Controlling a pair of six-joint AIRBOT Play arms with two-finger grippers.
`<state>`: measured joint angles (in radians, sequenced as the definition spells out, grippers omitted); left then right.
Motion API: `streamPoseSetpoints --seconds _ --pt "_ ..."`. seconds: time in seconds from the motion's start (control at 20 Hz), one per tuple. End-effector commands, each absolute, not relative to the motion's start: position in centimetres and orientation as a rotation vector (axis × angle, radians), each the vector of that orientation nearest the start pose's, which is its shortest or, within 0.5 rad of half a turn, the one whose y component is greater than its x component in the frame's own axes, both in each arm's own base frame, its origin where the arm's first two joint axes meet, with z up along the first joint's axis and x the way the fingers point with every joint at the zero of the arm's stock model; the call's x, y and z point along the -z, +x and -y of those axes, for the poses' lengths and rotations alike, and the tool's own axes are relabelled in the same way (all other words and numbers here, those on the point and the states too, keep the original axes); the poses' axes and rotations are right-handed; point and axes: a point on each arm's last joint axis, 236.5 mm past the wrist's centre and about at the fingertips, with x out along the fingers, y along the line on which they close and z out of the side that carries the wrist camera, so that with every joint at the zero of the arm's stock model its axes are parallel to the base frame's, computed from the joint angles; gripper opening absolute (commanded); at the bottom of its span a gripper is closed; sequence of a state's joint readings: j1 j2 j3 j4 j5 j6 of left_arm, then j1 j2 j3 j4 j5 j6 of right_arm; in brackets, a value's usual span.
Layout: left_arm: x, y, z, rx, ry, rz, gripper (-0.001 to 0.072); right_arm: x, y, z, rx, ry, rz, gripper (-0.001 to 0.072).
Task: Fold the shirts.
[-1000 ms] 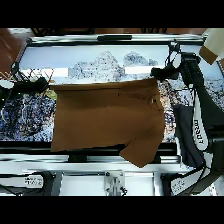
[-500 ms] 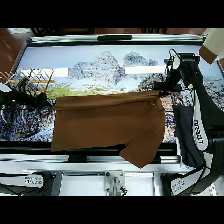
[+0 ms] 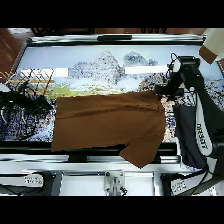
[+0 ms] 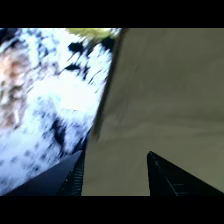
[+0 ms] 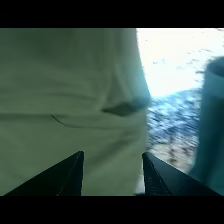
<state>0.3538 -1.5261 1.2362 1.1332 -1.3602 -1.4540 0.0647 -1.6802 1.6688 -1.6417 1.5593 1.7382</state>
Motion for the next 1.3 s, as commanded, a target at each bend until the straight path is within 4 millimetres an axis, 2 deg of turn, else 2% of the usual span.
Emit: streamPoseSetpoints --seconds 0.0,0.05,0.1,0.15,0.2,0.3,0.45,0.6,0.75,0.8,0.85,0.9,0.95,1.05,1.15,1.25 --pt "2.3 28.9 -6.6 -0.026 -0.533 -1.732 0.0512 -3.7 38.3 1.6 0.095 -0.063 -1.615 0.049" --pt "2.1 26.4 -6.4 -0.042 -0.555 -1.764 0.0618 -4.8 37.7 1.4 0.048 -0.008 -1.608 0.049" --pt "2.6 24.3 -6.0 -0.058 -0.586 -1.763 0.0634 -5.6 37.3 1.6 0.025 0.039 -1.59 0.049" --pt "3.8 22.3 -5.4 -0.077 -0.605 -1.75 0.0663 -6.1 36.8 2.0 0.015 0.074 -1.575 0.049" --pt "5.2 20.6 -4.5 -0.068 -0.62 -1.727 0.0662 -6.2 36.2 2.7 0.017 0.094 -1.573 0.049" --pt "7.4 18.6 -2.3 -0.021 -0.665 -1.67 0.0661 -5.5 34.5 3.6 0.035 0.132 -1.591 0.049" --pt "9.6 18.4 0.2 0.013 -0.766 -1.602 0.066 -4.2 32.8 3.6 0.022 0.161 -1.617 0.049" --pt "11.1 19.1 1.2 -0.007 -0.829 -1.561 0.0652 -3.7 32.5 3.3 0.007 0.166 -1.628 0.049" --pt "12.1 19.5 1.9 0.003 -0.797 -1.579 0.0585 -3.8 32.4 2.9 -0.007 0.177 -1.632 0.049" --pt "12.4 19.9 1.9 -0.026 -0.802 -1.572 0.0485 -3.8 32.2 2.8 -0.008 0.179 -1.638 0.049" --pt "12.6 20.3 1.9 -0.048 -0.805 -1.56 0.0266 -3.8 32.0 2.8 -0.002 0.184 -1.648 0.049" --pt "12.6 20.5 1.9 -0.05 -0.798 -1.555 0.0121 -3.8 31.7 2.8 0.004 0.191 -1.662 0.049" --pt "12.6 20.5 2.1 -0.045 -0.789 -1.556 0.0037 -3.7 31.3 2.7 0.002 0.195 -1.675 0.049" --pt "12.6 20.4 2.1 -0.033 -0.779 -1.557 0.0033 -2.9 30.1 1.5 -0.074 0.191 -1.666 0.049" --pt "12.5 20.5 2.1 -0.019 -0.764 -1.553 0.0033 -0.3 27.3 0.8 -0.124 0.222 -1.681 0.0508" --pt "12.2 20.7 2.0 -0.006 -0.744 -1.533 0.0032 2.1 24.4 -1.3 -0.16 0.362 -1.726 0.0508"
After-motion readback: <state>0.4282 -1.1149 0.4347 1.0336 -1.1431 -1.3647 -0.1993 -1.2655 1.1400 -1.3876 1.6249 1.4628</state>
